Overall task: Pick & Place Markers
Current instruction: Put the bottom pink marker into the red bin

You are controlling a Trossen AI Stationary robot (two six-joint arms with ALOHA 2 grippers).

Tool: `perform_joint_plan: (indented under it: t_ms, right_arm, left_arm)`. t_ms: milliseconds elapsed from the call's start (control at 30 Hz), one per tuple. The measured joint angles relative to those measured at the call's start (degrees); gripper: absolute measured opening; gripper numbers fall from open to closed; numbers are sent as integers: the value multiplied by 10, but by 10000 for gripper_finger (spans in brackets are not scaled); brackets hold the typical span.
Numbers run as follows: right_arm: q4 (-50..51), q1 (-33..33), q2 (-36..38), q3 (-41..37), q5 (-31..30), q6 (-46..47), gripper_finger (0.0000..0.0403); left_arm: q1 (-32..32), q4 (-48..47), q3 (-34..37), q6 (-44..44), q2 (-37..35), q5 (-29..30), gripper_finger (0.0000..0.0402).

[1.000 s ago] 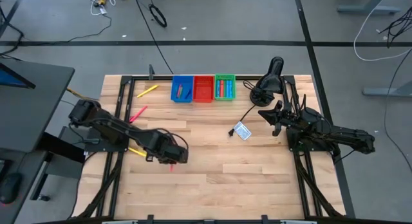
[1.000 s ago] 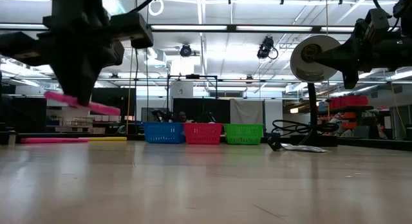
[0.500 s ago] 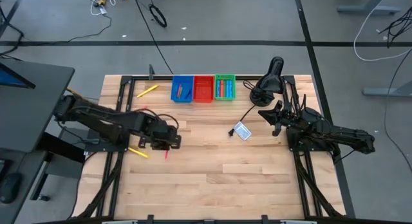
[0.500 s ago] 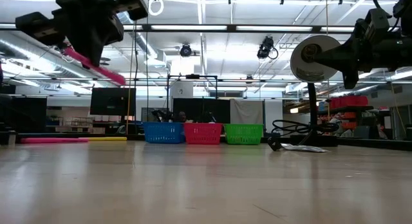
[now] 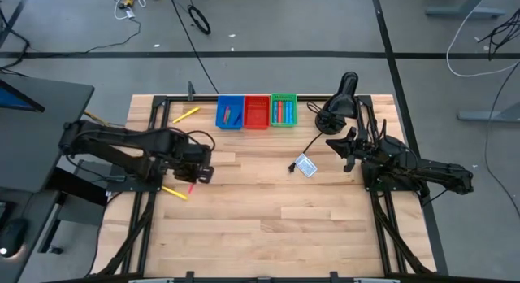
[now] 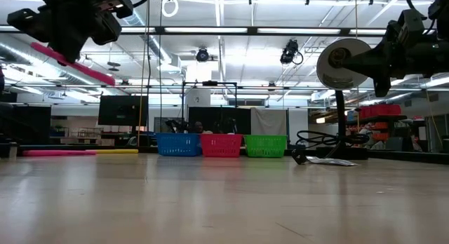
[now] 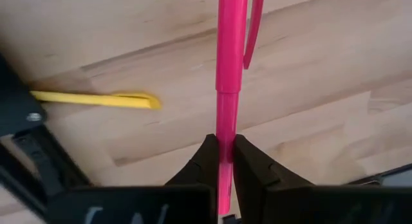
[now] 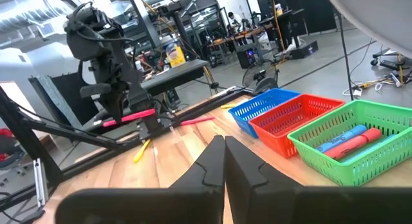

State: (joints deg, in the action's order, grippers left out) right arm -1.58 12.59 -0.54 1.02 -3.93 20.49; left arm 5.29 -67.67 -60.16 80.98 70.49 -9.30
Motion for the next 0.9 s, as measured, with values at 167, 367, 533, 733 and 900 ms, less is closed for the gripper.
perform_joint_plan:
  t_ms: [167,367,533,733,900]
  right_arm:
    - [1,0,-1,0,1,0,11]
    - [0,0,-1,0,4,0,11]
    - [0,0,-1,0,4,0,11]
    - [0,0,-1,0,4,0,11]
    - [0,0,-1,0,3,0,11]
  left_arm:
    - [-10,-5,0,-11,-11,8,24]
    - [-26,9,0,-20,-12,15,24]
    - [-77,23,-8,-43,14,-1,24]
    - [-145,20,-100,-100,93,2,24]
    - [-201,9,-179,-151,168,6,24]
